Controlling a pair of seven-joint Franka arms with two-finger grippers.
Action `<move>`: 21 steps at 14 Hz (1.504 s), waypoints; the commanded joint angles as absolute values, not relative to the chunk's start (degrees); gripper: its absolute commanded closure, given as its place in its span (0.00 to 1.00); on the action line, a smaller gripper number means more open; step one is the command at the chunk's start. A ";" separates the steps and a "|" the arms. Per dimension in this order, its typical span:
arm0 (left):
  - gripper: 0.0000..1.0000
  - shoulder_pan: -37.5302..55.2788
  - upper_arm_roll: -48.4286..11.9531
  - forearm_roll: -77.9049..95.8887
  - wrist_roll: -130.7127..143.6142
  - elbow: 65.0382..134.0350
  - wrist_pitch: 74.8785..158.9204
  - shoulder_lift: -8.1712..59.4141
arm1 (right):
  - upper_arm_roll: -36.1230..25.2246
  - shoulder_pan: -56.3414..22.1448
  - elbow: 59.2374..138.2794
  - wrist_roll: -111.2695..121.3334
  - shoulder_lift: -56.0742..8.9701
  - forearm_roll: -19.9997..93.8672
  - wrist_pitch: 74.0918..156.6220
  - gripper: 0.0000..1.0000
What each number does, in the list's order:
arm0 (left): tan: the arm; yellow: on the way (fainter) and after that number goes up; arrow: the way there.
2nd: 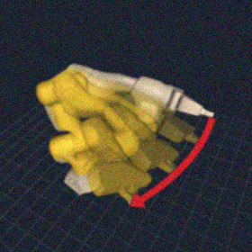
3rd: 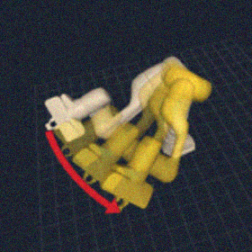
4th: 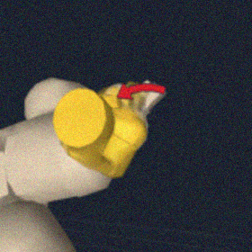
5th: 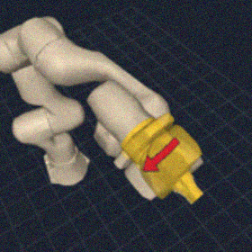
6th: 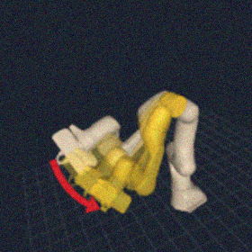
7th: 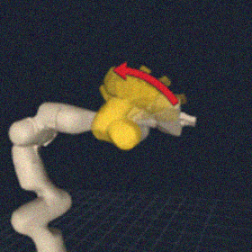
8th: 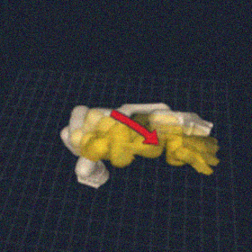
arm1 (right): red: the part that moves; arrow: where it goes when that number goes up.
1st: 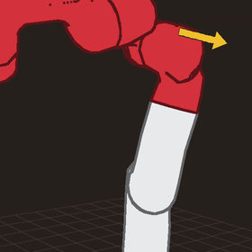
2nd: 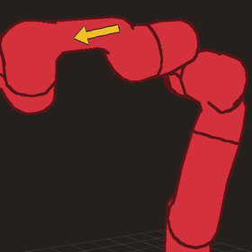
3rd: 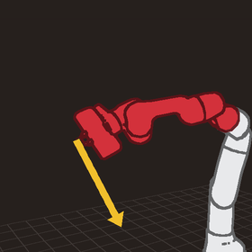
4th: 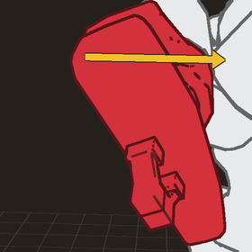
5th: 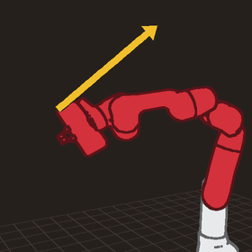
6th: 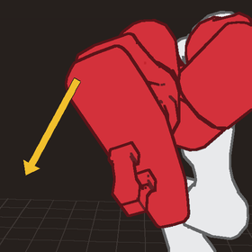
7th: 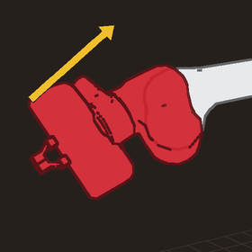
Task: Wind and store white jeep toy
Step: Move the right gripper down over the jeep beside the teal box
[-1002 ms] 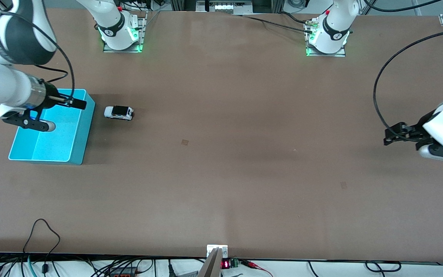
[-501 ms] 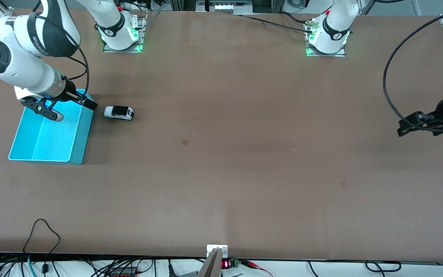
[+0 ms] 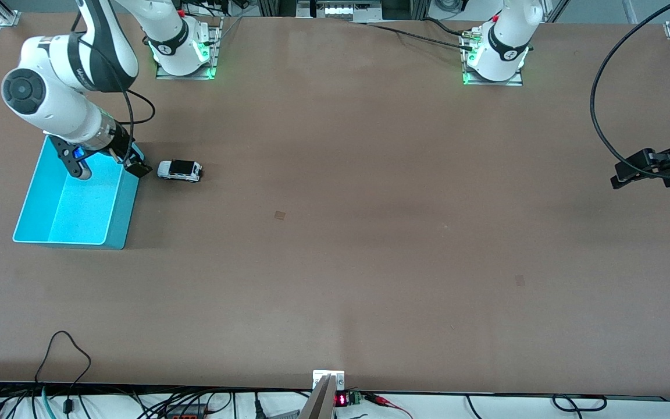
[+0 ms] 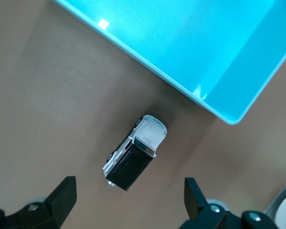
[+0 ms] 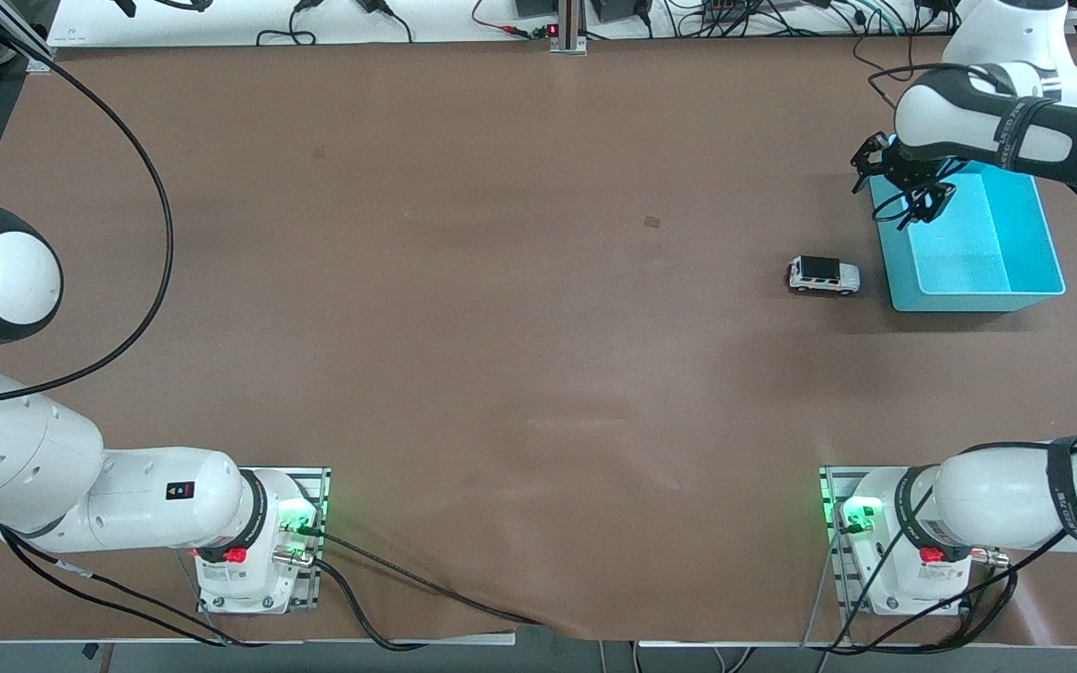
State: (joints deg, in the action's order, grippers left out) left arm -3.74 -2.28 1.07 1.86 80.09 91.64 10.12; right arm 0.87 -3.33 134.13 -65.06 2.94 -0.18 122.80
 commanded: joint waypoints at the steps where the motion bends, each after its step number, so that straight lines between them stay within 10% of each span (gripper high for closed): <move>1: 0.00 -3.43 -2.29 2.20 2.46 81.48 91.76 8.61 | 0.79 -4.91 135.35 -76.16 1.50 0.44 124.80 0.00; 21: 0.00 -3.61 -2.37 2.02 1.67 78.84 88.86 8.96 | 0.88 -7.65 137.55 -92.73 -12.04 4.48 137.64 0.00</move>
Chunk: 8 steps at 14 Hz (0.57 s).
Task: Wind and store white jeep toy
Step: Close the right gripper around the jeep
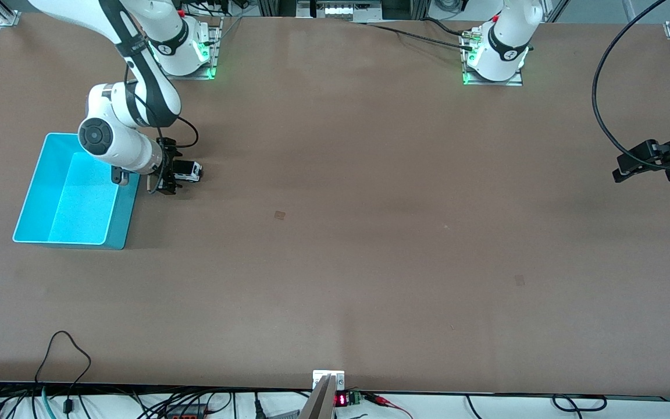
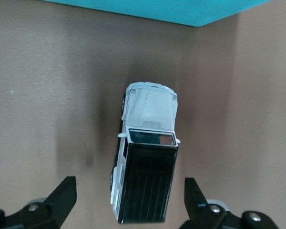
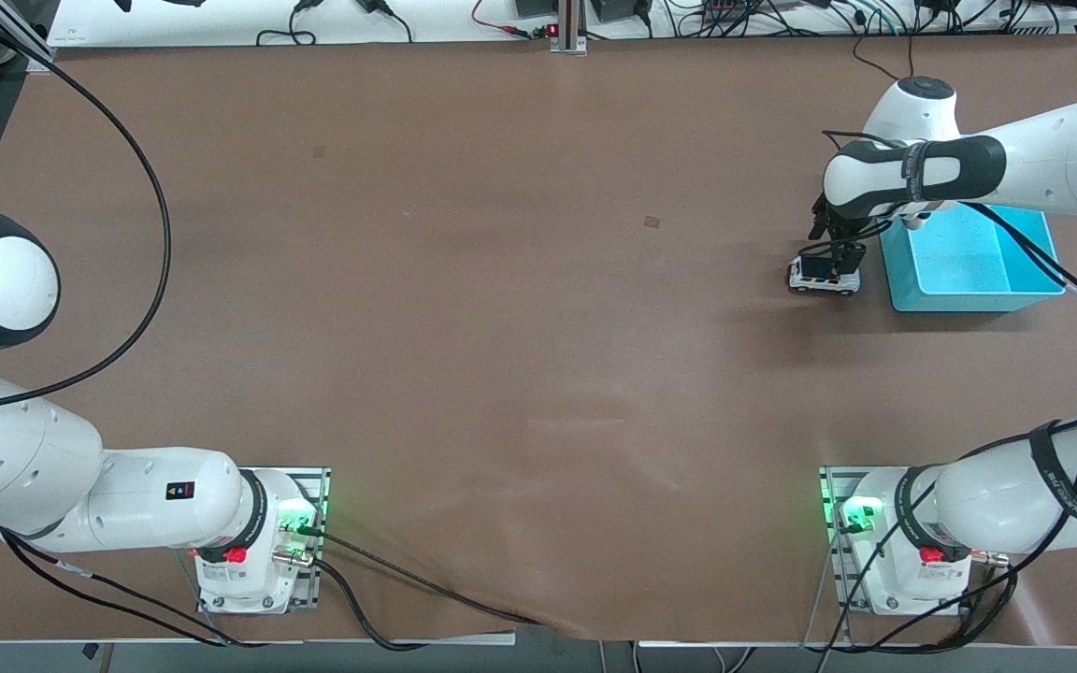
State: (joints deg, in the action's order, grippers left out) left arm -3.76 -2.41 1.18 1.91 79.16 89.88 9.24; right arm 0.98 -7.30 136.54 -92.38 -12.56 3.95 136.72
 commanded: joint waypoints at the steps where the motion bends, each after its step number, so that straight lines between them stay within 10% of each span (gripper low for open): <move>1: 0.00 -3.52 -2.29 2.02 1.67 78.92 88.86 8.96 | 0.88 -7.65 137.81 -92.55 -12.04 4.40 137.55 0.00; 8: 0.00 -3.60 -2.29 1.93 1.67 78.75 88.68 8.96 | 1.32 -7.65 138.95 -92.29 -11.69 4.39 137.02 0.00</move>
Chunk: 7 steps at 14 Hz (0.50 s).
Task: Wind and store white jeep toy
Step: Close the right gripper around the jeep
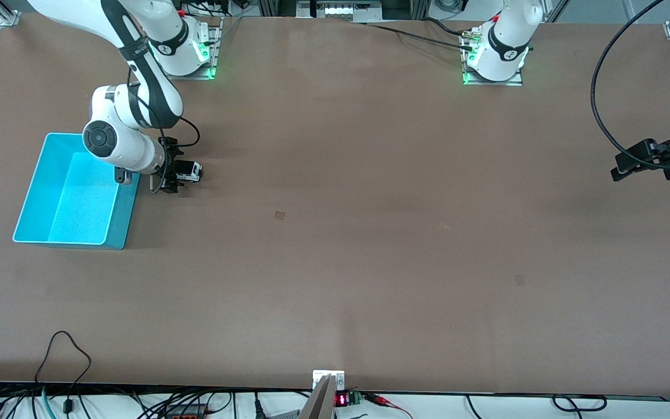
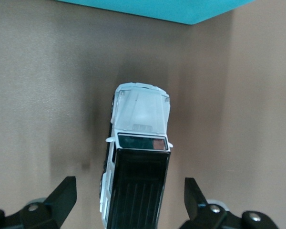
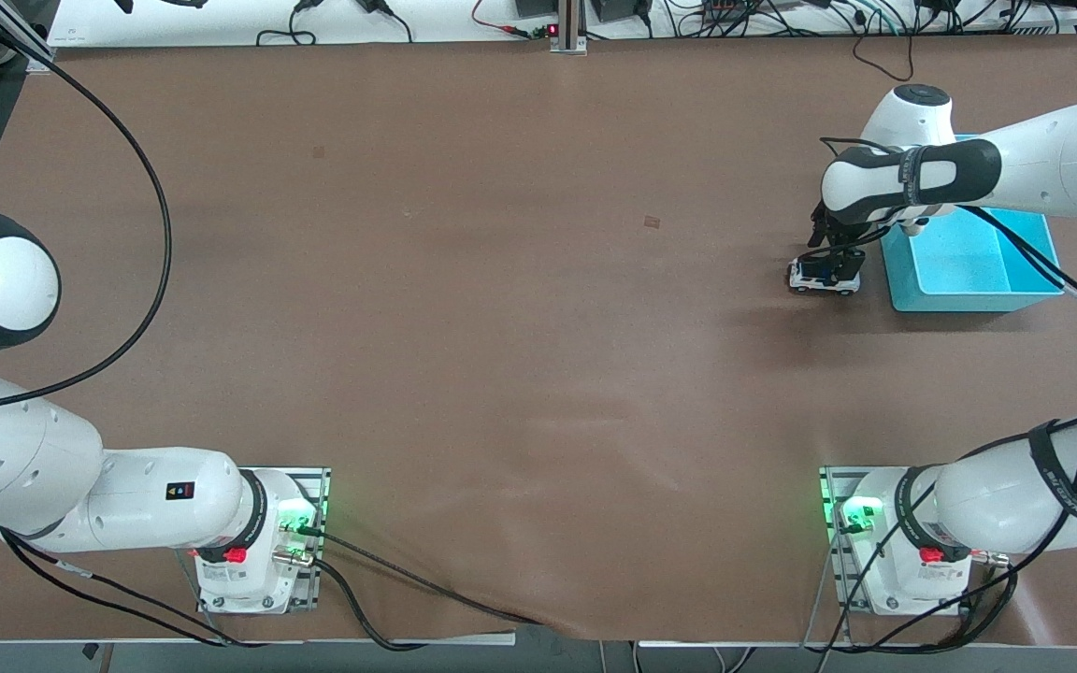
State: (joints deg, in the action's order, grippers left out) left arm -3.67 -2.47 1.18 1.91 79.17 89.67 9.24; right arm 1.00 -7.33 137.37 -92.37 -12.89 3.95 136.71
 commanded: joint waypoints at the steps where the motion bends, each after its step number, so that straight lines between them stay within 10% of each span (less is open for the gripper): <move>1: 0.00 -3.78 -2.29 1.85 1.58 78.75 88.51 8.96 | 1.32 -7.65 139.22 -92.29 -11.34 4.39 136.76 0.00; 7: 0.00 -3.78 -2.29 1.93 1.67 78.75 88.33 8.88 | 2.99 -7.38 139.48 -92.29 -10.81 4.31 136.32 0.00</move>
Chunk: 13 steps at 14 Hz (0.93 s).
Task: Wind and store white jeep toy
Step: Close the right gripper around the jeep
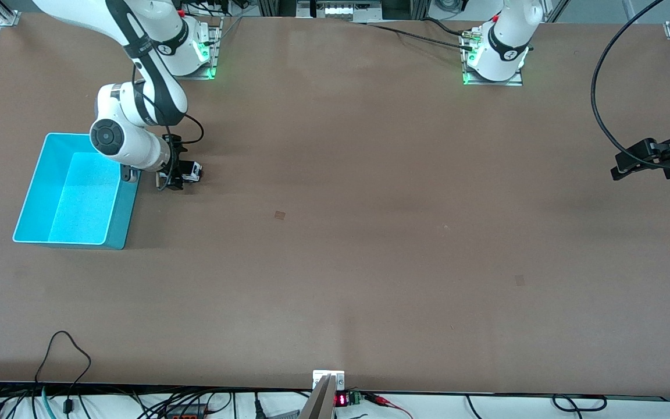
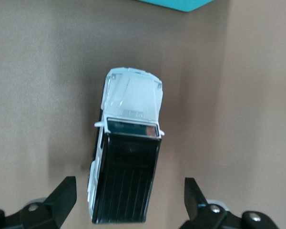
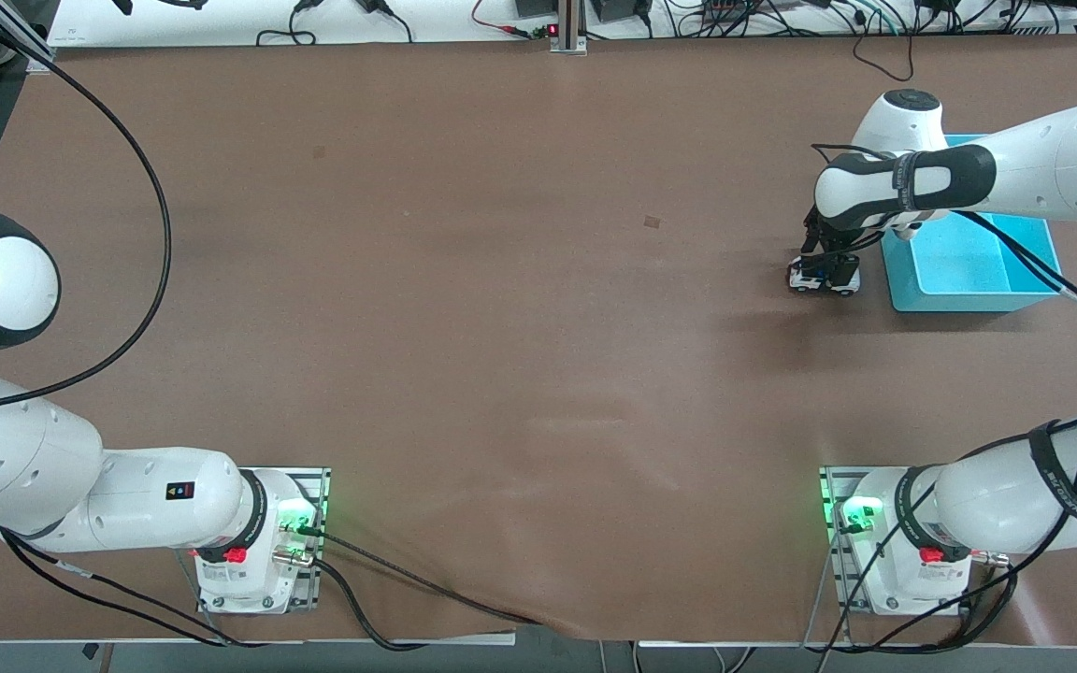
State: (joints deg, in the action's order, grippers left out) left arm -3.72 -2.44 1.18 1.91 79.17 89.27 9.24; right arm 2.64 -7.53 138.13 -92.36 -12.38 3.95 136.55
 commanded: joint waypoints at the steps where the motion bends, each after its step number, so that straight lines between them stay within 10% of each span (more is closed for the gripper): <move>1: 0.00 -3.78 -2.29 1.93 1.67 78.75 88.33 8.88 | 2.99 -7.38 139.74 -92.20 -10.81 4.31 136.41 0.00; 13: 0.00 -3.87 -2.29 1.93 1.58 78.84 88.33 8.79 | 2.99 -3.95 139.83 -86.31 -12.57 4.39 136.84 0.00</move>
